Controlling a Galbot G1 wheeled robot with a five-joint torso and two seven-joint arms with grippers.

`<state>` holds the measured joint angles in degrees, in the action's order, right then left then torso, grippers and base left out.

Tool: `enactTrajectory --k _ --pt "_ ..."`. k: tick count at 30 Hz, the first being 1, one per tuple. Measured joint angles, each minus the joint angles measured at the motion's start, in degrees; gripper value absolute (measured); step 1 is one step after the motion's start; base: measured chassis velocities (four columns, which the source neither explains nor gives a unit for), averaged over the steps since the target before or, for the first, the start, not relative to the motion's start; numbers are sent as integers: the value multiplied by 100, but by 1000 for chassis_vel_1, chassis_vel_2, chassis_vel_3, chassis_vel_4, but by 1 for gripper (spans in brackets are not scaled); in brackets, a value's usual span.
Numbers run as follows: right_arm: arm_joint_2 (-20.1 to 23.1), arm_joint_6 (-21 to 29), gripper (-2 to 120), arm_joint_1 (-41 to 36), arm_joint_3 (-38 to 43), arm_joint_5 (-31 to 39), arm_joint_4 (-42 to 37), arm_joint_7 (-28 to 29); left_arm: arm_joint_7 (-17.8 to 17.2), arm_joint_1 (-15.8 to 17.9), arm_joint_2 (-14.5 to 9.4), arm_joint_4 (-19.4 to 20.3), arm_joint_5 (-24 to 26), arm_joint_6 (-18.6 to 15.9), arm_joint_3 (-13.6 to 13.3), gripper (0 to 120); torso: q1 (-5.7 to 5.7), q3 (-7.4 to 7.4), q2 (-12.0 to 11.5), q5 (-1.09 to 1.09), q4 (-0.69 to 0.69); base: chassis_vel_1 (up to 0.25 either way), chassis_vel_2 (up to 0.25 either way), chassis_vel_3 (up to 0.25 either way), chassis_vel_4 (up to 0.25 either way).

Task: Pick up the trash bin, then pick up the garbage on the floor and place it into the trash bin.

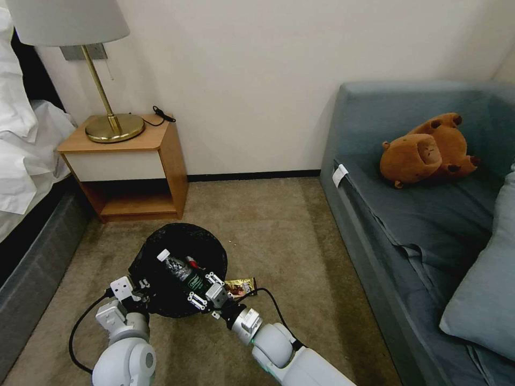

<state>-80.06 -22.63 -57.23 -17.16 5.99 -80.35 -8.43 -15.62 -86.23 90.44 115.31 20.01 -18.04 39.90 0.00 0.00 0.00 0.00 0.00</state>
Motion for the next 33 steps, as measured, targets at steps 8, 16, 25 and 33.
enactTrajectory --k 8,16,25,33 --pt "-22 121 90 121 96 119 -171 161 -1 -15 -20 12 5 0 32 1 0 0 0 0 0 0 0 0 0" --pt "26 853 100 627 616 330 -489 1037 4 0 -53 4 67 0 95 1 0 0 0 0 0 0 0 0 0" --pt "143 856 100 810 1353 349 -151 1135 5 23 -73 -5 121 -1 134 1 0 0 0 0 0 0 0 0 0" --pt "155 769 100 520 1786 265 264 1104 5 -8 -105 -27 141 0 147 1 0 0 0 0 0 0 0 0 0"
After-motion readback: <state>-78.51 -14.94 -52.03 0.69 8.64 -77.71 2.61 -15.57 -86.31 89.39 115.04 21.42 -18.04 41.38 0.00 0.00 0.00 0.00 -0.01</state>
